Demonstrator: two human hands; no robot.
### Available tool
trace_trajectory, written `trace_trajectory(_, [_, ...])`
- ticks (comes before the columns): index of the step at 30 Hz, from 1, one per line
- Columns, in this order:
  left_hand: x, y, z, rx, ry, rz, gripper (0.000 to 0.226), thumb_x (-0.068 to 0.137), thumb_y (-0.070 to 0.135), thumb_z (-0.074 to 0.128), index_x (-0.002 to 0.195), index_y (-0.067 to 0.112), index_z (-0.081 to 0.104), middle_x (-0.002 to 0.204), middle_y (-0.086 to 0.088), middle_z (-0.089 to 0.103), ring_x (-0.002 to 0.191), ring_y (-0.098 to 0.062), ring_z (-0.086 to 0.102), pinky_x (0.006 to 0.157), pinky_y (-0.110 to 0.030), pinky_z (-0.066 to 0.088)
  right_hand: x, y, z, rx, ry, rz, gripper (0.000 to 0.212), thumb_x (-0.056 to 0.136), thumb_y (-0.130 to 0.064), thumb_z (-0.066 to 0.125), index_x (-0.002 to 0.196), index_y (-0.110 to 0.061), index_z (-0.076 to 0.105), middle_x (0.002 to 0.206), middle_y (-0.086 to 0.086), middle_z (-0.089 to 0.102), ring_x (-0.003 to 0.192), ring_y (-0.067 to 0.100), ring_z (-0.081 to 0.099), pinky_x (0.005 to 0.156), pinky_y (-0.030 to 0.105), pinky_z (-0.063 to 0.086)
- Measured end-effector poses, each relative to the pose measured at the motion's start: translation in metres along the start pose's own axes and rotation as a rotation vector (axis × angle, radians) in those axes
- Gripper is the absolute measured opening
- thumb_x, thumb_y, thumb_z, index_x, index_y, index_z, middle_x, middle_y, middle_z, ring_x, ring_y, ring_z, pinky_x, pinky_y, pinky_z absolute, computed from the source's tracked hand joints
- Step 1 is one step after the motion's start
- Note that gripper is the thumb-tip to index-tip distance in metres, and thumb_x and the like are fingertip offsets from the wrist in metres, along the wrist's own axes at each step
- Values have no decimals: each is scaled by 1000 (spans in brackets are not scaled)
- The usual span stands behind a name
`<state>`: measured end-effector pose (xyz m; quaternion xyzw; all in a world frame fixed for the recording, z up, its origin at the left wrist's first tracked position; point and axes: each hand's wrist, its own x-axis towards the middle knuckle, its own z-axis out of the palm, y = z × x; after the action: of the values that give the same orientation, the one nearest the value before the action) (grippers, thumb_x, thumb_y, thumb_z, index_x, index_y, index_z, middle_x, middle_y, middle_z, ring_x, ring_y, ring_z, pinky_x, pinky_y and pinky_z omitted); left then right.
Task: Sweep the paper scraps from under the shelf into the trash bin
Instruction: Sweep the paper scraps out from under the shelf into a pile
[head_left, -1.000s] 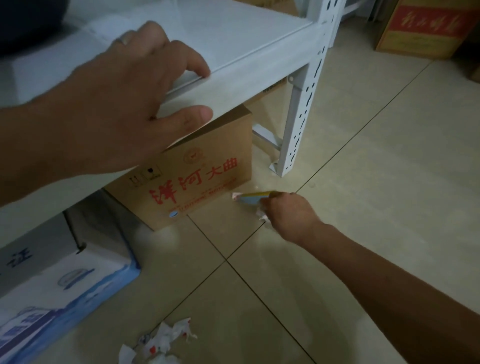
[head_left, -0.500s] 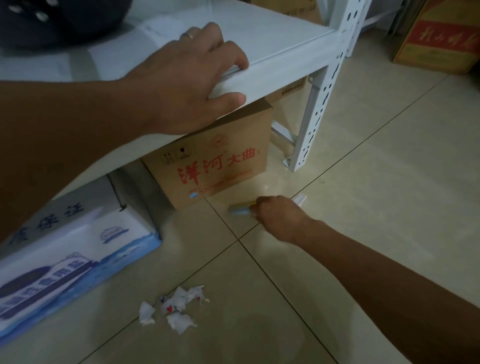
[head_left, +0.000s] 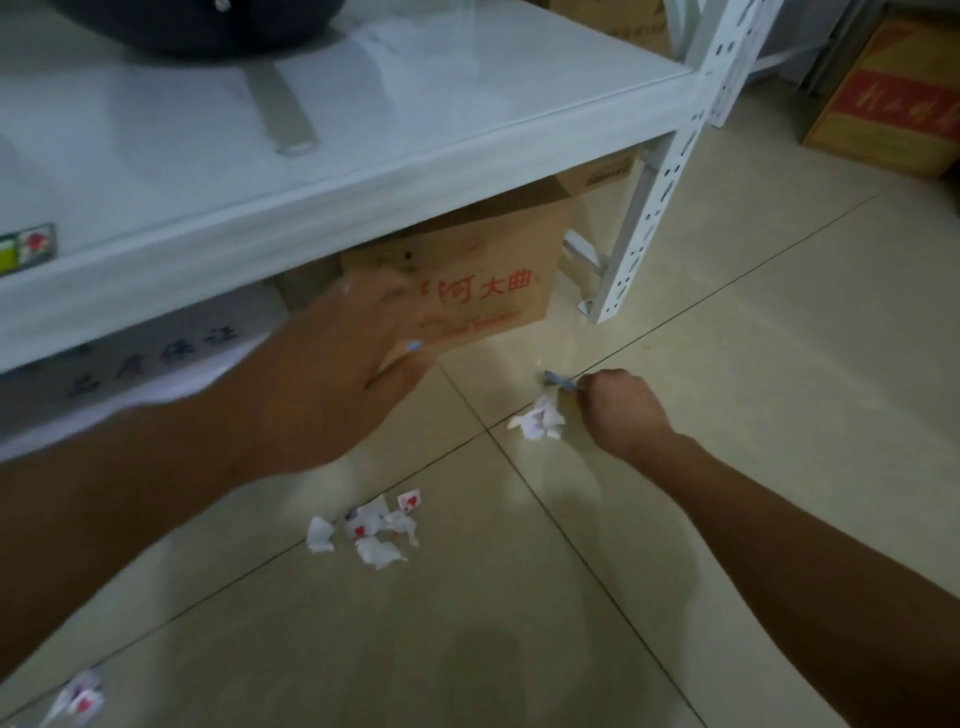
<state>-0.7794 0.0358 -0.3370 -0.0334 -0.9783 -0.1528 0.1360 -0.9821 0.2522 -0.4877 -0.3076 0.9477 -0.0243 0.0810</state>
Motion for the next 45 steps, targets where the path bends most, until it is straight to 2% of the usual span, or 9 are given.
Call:
trace_trajectory(11, [-292, -37, 31, -33, -454, -684, 57, 78, 79, 21, 95, 44, 63, 101, 20, 68, 94, -3, 63, 78, -25, 43, -73, -158, 17, 99, 34, -394, 27, 95, -17, 46, 85, -4, 67, 84, 20, 71, 78, 38, 67, 62, 31, 34])
trace_trajectory(14, [-328, -15, 27, -500, -39, -1262, 27, 66, 59, 58, 84, 42, 68, 101, 26, 70, 101, -6, 59, 88, -43, 34, -66, -158, 11, 59, 94, -299, 24, 93, -11, 49, 80, -2, 67, 80, 21, 70, 73, 38, 68, 60, 34, 42])
trace_trajectory(15, [-333, -9, 23, -703, 9, -1261, 12, 70, 45, 63, 75, 35, 65, 98, 25, 68, 98, -3, 58, 88, -37, 33, -71, -166, 12, 32, 72, -305, 22, 92, -11, 50, 82, -2, 68, 82, 21, 71, 76, 38, 69, 62, 35, 47])
trace_trajectory(18, [-382, -8, 10, 34, -443, -596, 25, 72, 33, 74, 62, 43, 54, 83, 22, 58, 78, 1, 60, 65, -14, 37, -104, -209, 26, -61, -71, -488, 23, 89, -26, 56, 94, -8, 70, 93, 16, 74, 87, 35, 71, 73, 36, 54])
trace_trajectory(24, [-423, -11, -20, -175, -486, -621, 33, 67, 54, 67, 96, 45, 53, 73, 30, 58, 61, 14, 56, 51, 1, 36, -127, -258, 20, -40, 23, -514, 26, 96, -19, 45, 91, -6, 68, 90, 19, 71, 84, 38, 66, 66, 37, 43])
trace_trajectory(31, [-463, -1, -13, -23, -420, -530, 34, 92, 53, 44, 125, 42, 48, 102, 28, 48, 102, 11, 53, 92, -11, 36, -149, -282, 40, -70, -100, -525, 22, 91, -11, 49, 104, -9, 67, 95, 21, 67, 89, 39, 66, 72, 40, 49])
trace_trajectory(35, [-487, -2, -7, -48, -457, -557, 34, 94, 51, 40, 127, 42, 46, 106, 23, 50, 80, 15, 41, 117, -21, 21, -172, -287, 38, 126, -82, -584, 30, 90, -28, 40, 76, -15, 63, 74, 12, 65, 75, 35, 63, 62, 36, 41])
trace_trajectory(39, [-507, -6, -4, 8, -465, -596, 29, 93, 54, 40, 121, 49, 45, 88, 26, 43, 71, 18, 37, 79, 3, 23, -141, -260, 29, -7, 73, -312, 25, 94, -18, 46, 82, -9, 66, 80, 16, 71, 74, 36, 65, 60, 33, 39])
trace_trajectory(45, [-534, -21, -4, -14, -400, -588, 34, 66, 62, 55, 96, 46, 55, 68, 35, 26, 59, 16, 49, 49, -3, 24, -126, -250, 37, -51, -80, -286, 27, 94, -20, 47, 80, -7, 66, 78, 17, 68, 74, 36, 64, 59, 31, 39])
